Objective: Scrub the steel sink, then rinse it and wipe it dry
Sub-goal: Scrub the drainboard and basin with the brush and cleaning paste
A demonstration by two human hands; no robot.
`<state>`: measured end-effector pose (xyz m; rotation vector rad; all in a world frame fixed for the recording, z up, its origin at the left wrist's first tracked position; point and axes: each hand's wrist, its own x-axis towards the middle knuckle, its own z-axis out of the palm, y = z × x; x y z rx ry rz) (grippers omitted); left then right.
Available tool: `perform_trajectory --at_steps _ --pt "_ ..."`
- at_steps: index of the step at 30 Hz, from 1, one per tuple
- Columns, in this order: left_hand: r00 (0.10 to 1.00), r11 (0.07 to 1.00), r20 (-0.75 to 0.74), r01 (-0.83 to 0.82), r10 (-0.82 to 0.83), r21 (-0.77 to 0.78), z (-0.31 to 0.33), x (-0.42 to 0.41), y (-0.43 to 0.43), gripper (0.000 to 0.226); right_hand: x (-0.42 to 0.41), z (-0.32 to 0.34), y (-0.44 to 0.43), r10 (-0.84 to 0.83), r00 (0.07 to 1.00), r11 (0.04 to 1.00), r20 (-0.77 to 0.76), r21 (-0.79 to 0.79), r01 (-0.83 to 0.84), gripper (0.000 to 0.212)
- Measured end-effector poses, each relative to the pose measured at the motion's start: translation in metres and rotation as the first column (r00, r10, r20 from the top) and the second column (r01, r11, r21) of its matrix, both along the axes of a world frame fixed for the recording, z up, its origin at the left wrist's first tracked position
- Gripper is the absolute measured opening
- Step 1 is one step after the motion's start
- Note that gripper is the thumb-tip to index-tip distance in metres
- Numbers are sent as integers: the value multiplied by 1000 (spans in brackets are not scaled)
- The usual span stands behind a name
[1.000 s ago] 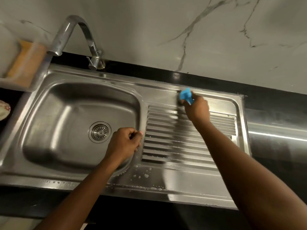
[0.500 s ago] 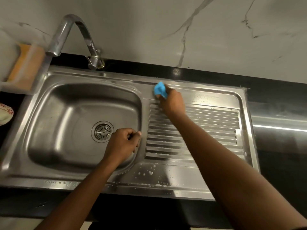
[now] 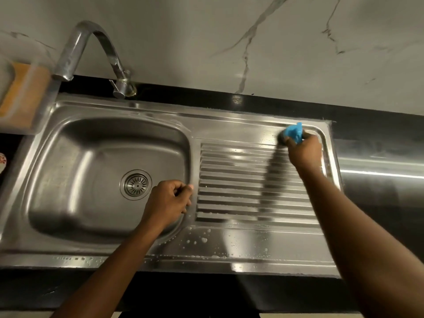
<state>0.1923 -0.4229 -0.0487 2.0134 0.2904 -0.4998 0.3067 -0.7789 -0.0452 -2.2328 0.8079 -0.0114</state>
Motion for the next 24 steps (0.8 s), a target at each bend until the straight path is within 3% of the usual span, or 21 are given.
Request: perform_trajectory --at_steps 6,12,17,24 --pt "1000 1000 -17 -20 20 6 6 -5 7 31 2 -19 135 272 959 959 83 66 -277 30" --pt "993 992 0 -115 115 46 20 -12 16 31 9 -18 207 502 865 864 -6 -47 -502 57" --pt "991 991 4 -131 131 37 21 -17 30 31 -4 -26 196 502 865 860 -19 -92 -502 60" --pt "999 998 15 -36 35 59 15 -8 75 32 10 -23 179 269 963 963 -20 -25 -269 51"
